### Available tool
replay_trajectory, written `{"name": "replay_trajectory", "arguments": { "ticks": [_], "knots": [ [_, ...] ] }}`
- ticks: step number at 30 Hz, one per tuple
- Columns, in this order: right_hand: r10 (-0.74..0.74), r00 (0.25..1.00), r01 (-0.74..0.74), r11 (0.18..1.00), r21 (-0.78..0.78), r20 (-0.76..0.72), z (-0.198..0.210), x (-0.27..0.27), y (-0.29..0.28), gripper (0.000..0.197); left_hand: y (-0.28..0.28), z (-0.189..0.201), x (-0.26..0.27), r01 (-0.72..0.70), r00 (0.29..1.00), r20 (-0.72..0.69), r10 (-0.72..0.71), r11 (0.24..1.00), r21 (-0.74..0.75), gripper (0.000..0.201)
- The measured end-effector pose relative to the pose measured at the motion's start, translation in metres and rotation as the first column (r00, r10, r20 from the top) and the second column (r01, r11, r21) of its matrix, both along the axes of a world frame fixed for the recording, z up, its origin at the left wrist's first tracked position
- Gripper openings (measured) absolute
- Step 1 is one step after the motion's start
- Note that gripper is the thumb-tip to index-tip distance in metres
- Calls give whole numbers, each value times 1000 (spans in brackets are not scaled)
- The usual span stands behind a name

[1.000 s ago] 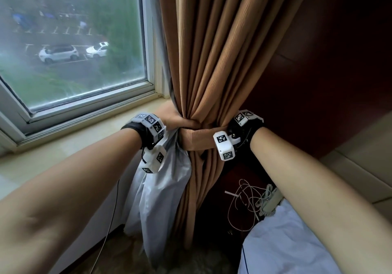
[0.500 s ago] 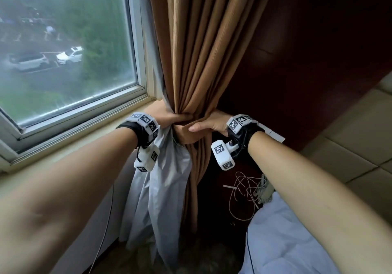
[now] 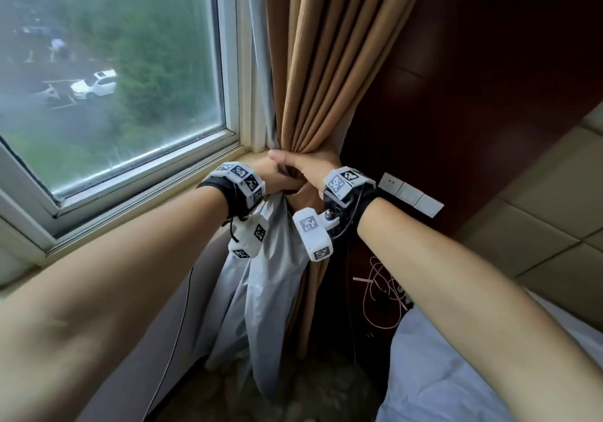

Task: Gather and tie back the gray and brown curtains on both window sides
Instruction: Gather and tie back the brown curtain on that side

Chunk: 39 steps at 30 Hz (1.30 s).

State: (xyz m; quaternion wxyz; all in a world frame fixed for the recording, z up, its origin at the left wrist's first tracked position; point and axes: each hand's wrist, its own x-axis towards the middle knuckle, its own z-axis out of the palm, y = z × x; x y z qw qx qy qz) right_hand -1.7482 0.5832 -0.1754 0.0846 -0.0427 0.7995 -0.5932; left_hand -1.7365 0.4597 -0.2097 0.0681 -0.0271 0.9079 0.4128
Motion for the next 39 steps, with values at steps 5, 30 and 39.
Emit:
{"name": "replay_trajectory", "arguments": {
  "ticks": [5, 30, 39],
  "knots": [
    [-183, 973, 181, 983, -27, -144, 8, -7, -4, 36, -16, 17, 13, 39, 997, -71, -37, 999, 30, 32],
    [12, 1000, -13, 956, 294, 5, 15, -17, -13, 84, -49, 34, 54, 45, 856, -359, -373, 744, -667, 12],
    [87, 991, -118, 935, 334, 106, 22, -30, -8, 92, -47, 11, 51, 138, 780, -368, -507, 712, -688, 12]
  ]
}}
